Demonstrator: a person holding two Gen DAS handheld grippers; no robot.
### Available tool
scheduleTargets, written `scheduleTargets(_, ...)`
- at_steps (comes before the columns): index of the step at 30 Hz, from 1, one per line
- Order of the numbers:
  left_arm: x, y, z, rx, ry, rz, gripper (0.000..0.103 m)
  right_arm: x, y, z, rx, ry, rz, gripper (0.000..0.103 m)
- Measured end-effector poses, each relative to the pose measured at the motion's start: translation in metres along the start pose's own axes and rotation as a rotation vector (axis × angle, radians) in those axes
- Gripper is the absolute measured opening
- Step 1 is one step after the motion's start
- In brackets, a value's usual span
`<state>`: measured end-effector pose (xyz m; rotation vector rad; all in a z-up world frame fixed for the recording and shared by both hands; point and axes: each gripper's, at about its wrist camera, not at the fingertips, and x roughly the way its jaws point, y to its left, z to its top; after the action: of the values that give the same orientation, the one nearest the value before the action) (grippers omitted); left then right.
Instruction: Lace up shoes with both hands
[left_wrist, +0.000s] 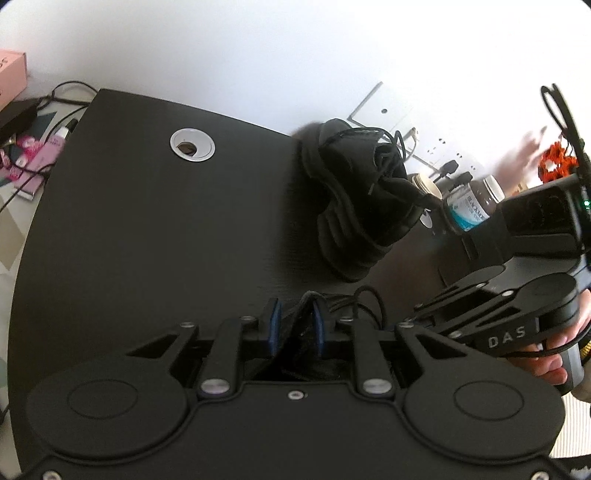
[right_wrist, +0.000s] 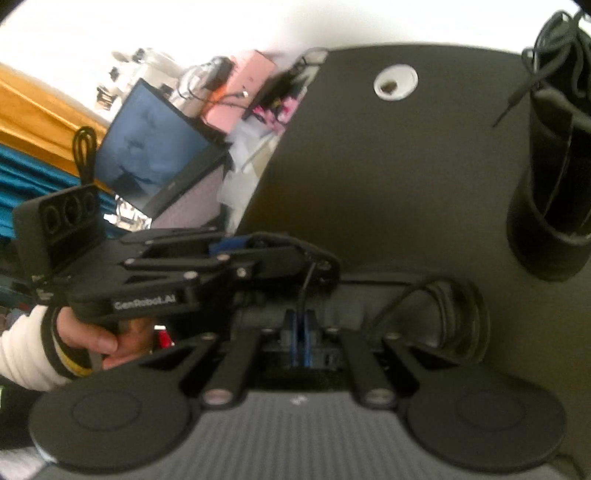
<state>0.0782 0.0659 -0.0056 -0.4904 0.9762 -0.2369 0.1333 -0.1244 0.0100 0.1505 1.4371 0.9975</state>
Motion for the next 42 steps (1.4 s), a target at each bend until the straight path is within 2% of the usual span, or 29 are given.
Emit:
scheduleTargets(5,0.0,0.0,0.0,-0.001,0.003,-0.002,0.019,0.002,-0.013,0.008,0.084,0.028,0.027,0.004)
scheduleTargets(18,0.0,0.002,0.0,-0.01,-0.003,0.0,0.019,0.008,-0.014,0.015,0.092,0.074,0.029,0.004)
scheduleTargets(30,0.0,0.0,-0.001,0.003,0.008,-0.009,0.02,0.012,-0.009,0.02,0.099,0.042,-0.002,0.004)
scheduleTargets(33,-0.001,0.0,0.0,0.009,0.015,-0.007,0.03,0.013,-0.005,0.02,0.091,0.032,-0.021,0.004)
scheduleTargets(34,-0.002,0.001,0.0,0.011,0.018,-0.006,0.038,0.013,-0.003,0.02,0.085,0.03,-0.03,0.004)
scheduleTargets(38,-0.006,0.004,0.003,0.007,0.031,-0.006,0.037,0.013,-0.001,0.02,0.086,0.03,-0.047,0.004)
scheduleTargets(42,-0.017,0.017,0.014,-0.091,0.031,-0.078,0.037,0.013,-0.006,0.02,0.13,0.04,-0.033,0.004)
